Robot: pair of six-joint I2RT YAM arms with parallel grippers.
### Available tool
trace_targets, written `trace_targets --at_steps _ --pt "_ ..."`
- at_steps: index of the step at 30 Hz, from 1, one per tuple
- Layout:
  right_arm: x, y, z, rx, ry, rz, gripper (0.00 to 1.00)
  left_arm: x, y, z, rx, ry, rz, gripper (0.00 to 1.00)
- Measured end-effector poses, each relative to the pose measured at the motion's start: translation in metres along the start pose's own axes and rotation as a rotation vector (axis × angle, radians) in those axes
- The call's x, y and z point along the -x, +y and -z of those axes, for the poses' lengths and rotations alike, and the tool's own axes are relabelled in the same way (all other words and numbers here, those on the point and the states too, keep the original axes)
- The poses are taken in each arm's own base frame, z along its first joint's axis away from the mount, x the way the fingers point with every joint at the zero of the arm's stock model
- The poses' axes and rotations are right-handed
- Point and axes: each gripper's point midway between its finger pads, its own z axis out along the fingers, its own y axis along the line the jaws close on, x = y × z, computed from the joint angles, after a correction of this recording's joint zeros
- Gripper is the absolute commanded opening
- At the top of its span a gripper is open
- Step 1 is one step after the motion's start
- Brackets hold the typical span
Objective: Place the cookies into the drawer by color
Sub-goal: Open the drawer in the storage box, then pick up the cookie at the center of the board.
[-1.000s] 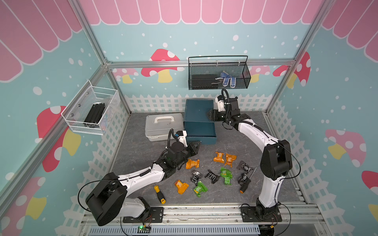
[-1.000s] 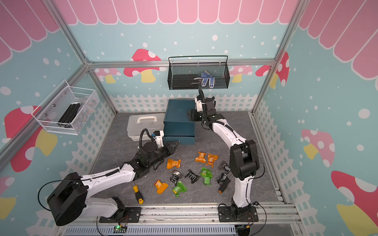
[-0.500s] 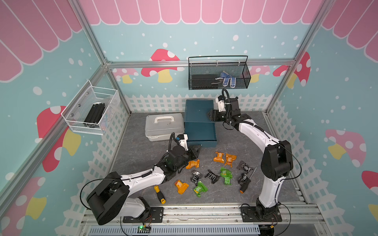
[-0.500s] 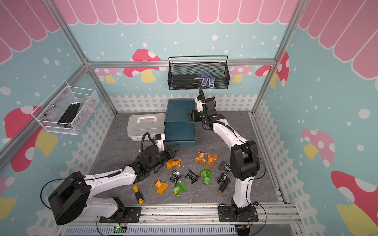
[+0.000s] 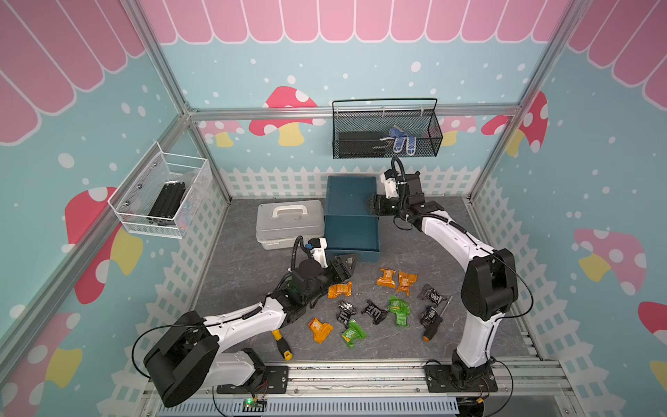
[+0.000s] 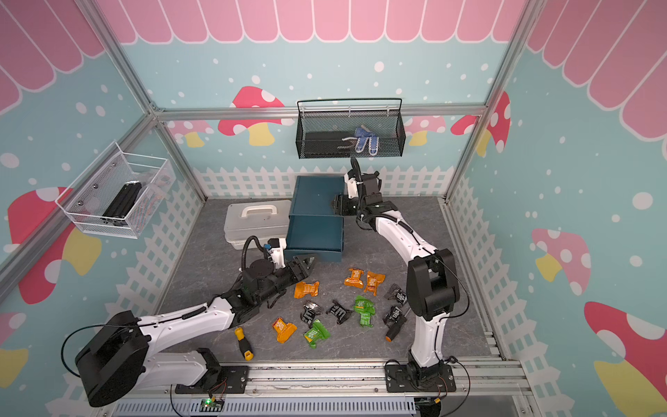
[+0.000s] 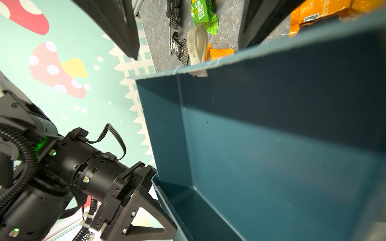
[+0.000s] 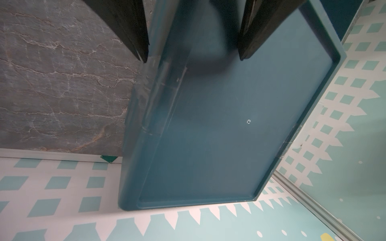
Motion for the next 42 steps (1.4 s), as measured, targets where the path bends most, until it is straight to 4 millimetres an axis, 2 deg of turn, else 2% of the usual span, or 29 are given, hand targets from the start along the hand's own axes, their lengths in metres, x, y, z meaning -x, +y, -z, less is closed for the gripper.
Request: trace_targets --at_steps 3,6,11,18,23,26,28,33,38,42 --pt "-0.001 0.0 0.0 0.0 0.005 -0.01 0.77 -0.002 -0.001 0.003 0.002 0.02 -0.036 0.99" --pt "-0.002 0.0 0.002 -0.006 0.019 -0.019 0.82 -0.006 0.002 0.007 0.024 0.053 -0.079 0.99" --pt "-0.01 0.005 0.015 -0.017 0.062 -0.022 0.84 -0.006 0.005 0.026 0.084 0.091 -0.138 0.99" --pt "-0.011 0.02 0.052 -0.01 0.051 -0.009 0.83 0.005 0.008 0.067 0.161 0.077 -0.193 0.98" --pt "-0.03 0.023 0.083 -0.006 0.04 -0.006 0.81 0.009 0.02 0.091 0.258 0.08 -0.222 0.93" --pt "-0.051 0.022 0.099 -0.002 0.035 -0.008 0.79 0.008 0.028 0.104 0.3 0.09 -0.23 0.91" --pt "-0.073 0.018 0.11 -0.006 0.048 -0.021 0.79 0.004 0.032 0.106 0.319 0.11 -0.235 0.91" --pt "-0.133 -0.002 0.128 -0.069 0.086 -0.074 0.74 -0.016 0.039 0.095 0.324 0.183 -0.266 0.91" --pt "-0.178 -0.028 0.13 -0.176 0.145 -0.131 0.71 -0.029 0.037 0.075 0.275 0.223 -0.282 0.91" --pt "-0.203 -0.037 0.121 -0.211 0.192 -0.155 0.68 -0.036 0.037 0.062 0.254 0.25 -0.298 0.91"
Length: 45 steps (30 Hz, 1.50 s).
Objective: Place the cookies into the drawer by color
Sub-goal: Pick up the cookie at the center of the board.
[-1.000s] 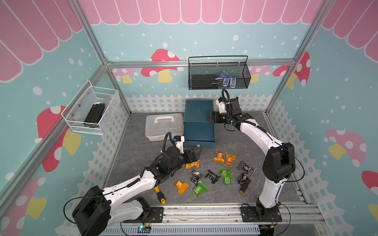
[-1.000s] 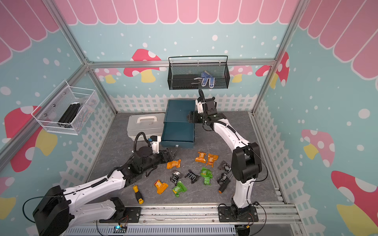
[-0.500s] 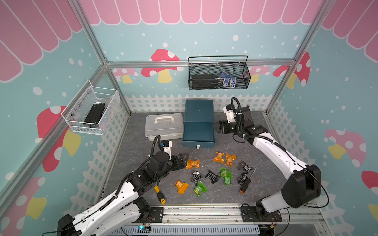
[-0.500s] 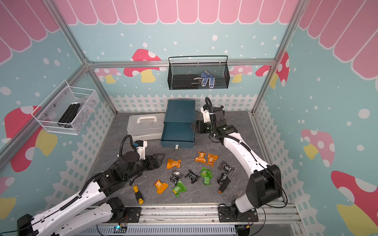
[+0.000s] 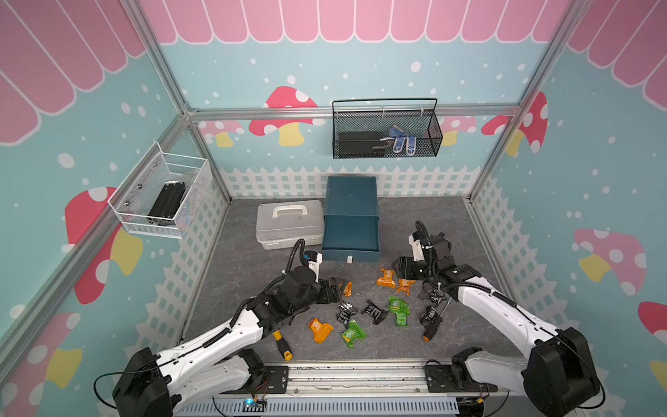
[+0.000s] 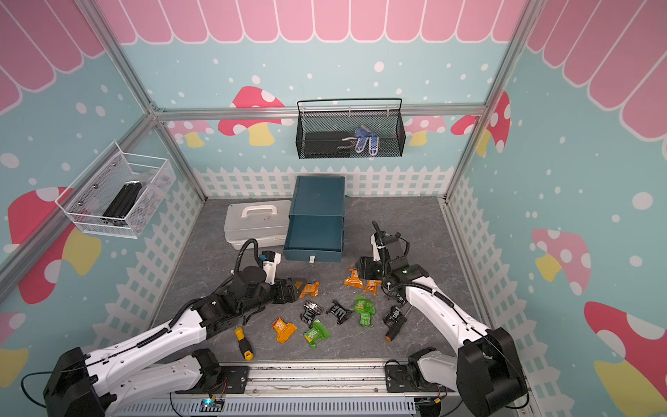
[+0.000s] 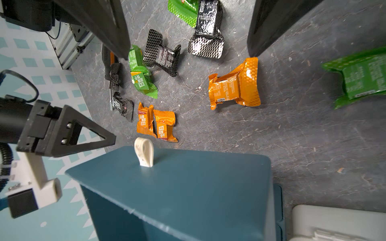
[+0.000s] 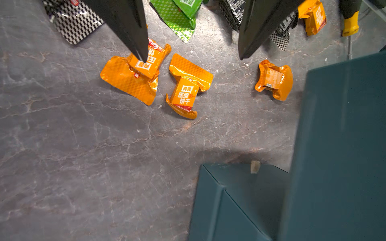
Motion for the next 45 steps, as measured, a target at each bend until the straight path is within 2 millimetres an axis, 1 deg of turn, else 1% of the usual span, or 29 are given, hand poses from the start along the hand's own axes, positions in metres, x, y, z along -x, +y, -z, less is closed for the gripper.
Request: trace_targets --at_steps 2,7,11,15,19,23,28,32,33,36,38,41,45 --pt "-0.007 0.0 -0.01 -0.007 0.025 -0.001 0.67 0.0 -0.003 -0.003 -0.014 0.003 -0.01 0.91" --pt "-0.024 0.002 -0.046 -0.04 0.114 0.013 0.65 0.003 -0.011 -0.001 -0.055 -0.015 -0.036 0.91" --pt "-0.031 -0.004 -0.069 -0.082 0.163 0.009 0.64 0.007 -0.015 0.001 -0.073 -0.031 -0.048 0.92" --pt "-0.031 -0.007 -0.079 -0.114 0.174 0.009 0.64 0.008 -0.017 0.003 -0.083 -0.036 -0.058 0.92" --pt "-0.028 -0.005 -0.089 -0.122 0.179 0.014 0.62 0.009 -0.018 0.004 -0.089 -0.042 -0.061 0.92" --pt "-0.028 -0.008 -0.1 -0.148 0.193 0.019 0.59 0.011 -0.019 0.006 -0.092 -0.049 -0.062 0.92" --pt "-0.035 -0.014 -0.103 -0.183 0.213 0.025 0.58 0.011 -0.019 0.009 -0.098 -0.058 -0.061 0.92" --pt "-0.037 -0.015 -0.101 -0.21 0.218 0.041 0.54 0.01 -0.018 0.008 -0.098 -0.058 -0.061 0.92" --pt "-0.037 -0.015 -0.101 -0.217 0.218 0.045 0.52 0.01 -0.018 0.008 -0.097 -0.057 -0.061 0.92" --pt "-0.036 -0.017 -0.1 -0.231 0.221 0.058 0.42 0.01 -0.018 0.008 -0.098 -0.059 -0.061 0.92" --pt "-0.034 -0.017 -0.102 -0.234 0.224 0.067 0.38 0.01 -0.018 0.008 -0.098 -0.059 -0.061 0.92" --pt "-0.03 -0.015 -0.106 -0.236 0.222 0.074 0.36 0.009 -0.017 0.009 -0.098 -0.061 -0.061 0.93" --pt "-0.031 -0.016 -0.101 -0.242 0.23 0.079 0.35 0.011 -0.016 0.013 -0.09 -0.071 -0.074 0.93"
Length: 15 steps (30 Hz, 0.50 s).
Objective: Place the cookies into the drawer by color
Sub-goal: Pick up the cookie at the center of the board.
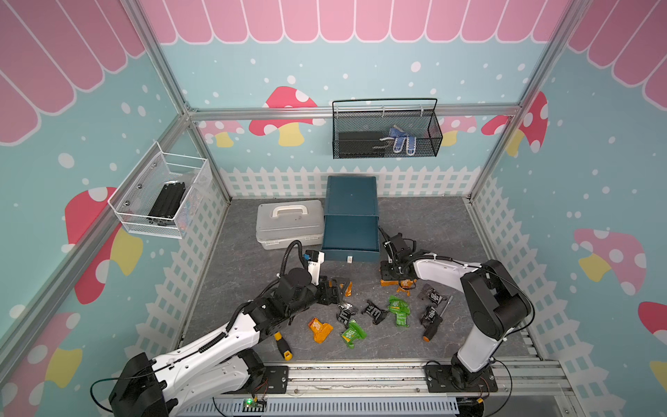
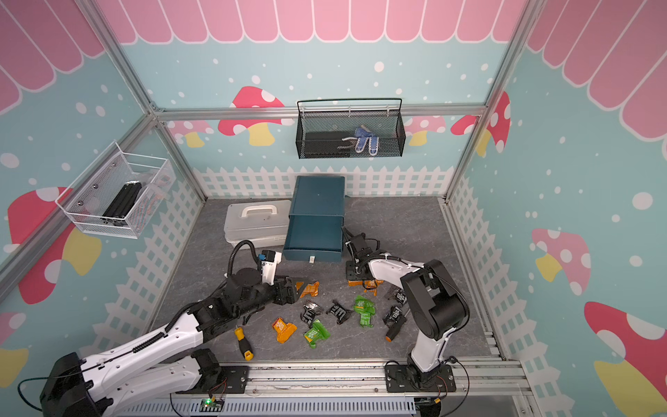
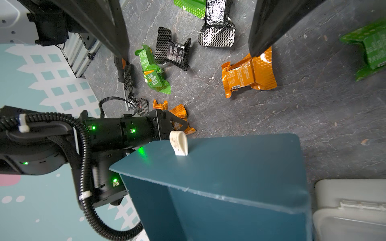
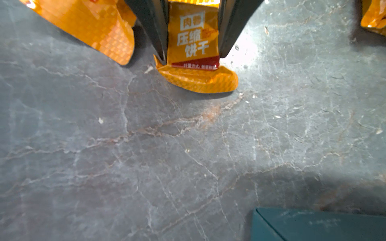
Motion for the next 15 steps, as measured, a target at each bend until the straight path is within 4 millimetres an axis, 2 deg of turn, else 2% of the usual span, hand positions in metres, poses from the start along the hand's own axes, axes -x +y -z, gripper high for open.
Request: trace_targets --at_steps 4,11,15 --pt "0.007 0.0 0.025 0.009 -0.038 0.002 0.35 0.001 0.003 0.003 0.017 -0.008 -0.016 0.93" --pt "0.034 0.0 0.104 0.046 -0.2 -0.008 0.35 0.014 0.004 0.02 0.034 -0.071 -0.01 0.93" --pt "0.055 0.005 0.153 0.077 -0.286 -0.016 0.35 0.016 0.008 0.022 0.068 -0.066 -0.008 0.94"
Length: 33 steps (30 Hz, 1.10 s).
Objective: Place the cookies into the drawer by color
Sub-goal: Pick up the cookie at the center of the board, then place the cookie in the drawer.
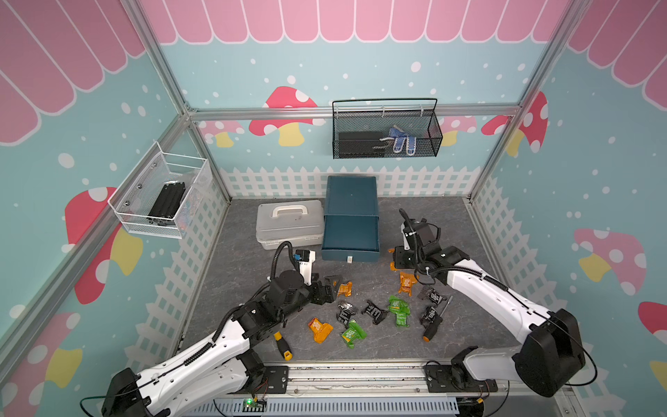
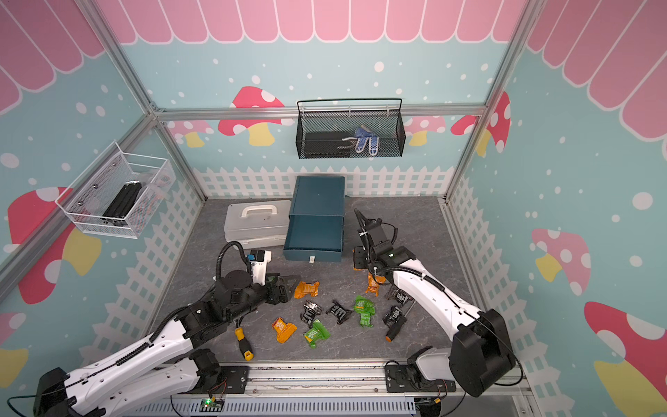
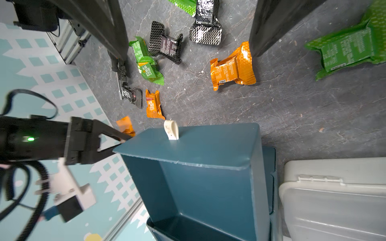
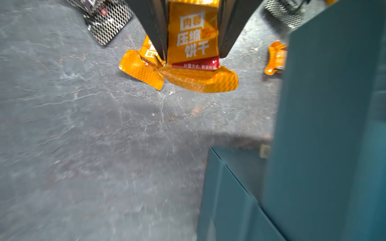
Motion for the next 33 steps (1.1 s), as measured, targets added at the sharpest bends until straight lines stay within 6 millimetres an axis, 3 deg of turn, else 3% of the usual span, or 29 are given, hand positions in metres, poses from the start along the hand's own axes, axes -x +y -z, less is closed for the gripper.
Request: trace_targets --at_steps 7,10,14,16,20,22,28,33 --pt "0.065 0.037 0.058 0.067 -0.133 0.026 0.36 -0.002 0.007 -0.001 0.09 0.075 0.02 0.95" --pt "0.081 0.062 0.064 0.103 -0.143 0.06 0.36 -0.009 0.017 0.004 0.152 0.114 0.044 0.94" --pt "0.087 0.09 0.044 0.12 -0.098 0.113 0.36 -0.027 0.025 0.016 0.227 0.196 0.052 0.94" --pt "0.082 0.098 0.03 0.118 -0.064 0.134 0.36 -0.026 0.025 0.022 0.258 0.223 0.057 0.94" --pt "0.069 0.108 0.008 0.123 0.006 0.16 0.36 -0.01 0.007 0.023 0.251 0.257 0.071 0.94" --pt "0.067 0.114 0.001 0.13 0.023 0.166 0.36 -0.012 -0.003 0.02 0.23 0.294 0.077 0.94" --pt "0.064 0.118 -0.012 0.104 0.04 0.168 0.36 -0.064 -0.009 0.019 0.254 0.484 0.068 0.97" --pt "0.06 0.115 -0.029 0.063 0.064 0.152 0.36 -0.106 0.018 0.027 0.358 0.576 0.07 0.99"
